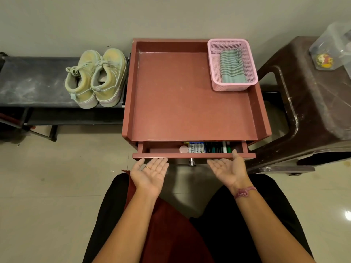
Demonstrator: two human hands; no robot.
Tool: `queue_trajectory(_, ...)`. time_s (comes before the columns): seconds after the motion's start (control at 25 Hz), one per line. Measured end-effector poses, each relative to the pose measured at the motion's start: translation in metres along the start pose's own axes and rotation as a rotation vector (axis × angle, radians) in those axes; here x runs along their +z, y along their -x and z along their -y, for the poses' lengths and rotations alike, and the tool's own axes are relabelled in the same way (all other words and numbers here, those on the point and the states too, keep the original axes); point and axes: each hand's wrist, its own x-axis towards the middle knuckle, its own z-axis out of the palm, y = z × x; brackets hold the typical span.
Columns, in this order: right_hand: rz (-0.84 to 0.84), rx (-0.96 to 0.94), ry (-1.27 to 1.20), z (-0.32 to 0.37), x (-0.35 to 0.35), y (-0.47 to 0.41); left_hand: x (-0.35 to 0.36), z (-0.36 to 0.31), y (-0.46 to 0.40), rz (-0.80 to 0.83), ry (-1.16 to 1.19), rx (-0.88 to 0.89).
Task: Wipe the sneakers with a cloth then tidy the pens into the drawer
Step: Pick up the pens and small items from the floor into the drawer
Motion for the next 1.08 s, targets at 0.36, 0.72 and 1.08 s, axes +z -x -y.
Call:
queue_trajectory(0.36,0.134,-0.092,-0.017,-0.010,0.022,-0.010,0.017,0.009,-0.010,0.093,0.024,0.030)
queue_trajectory(0.72,0.172,-0.117,-0.041,-0.007,0.030,-0.022,0.027,0.013,-0.023,0.140,0.098,0.025)
queue_trajectory(1.08,0.225,-0.132,-0.057,-0.009,0.026,-0.028,0.022,0.019,-0.029,0.168,0.146,0.015)
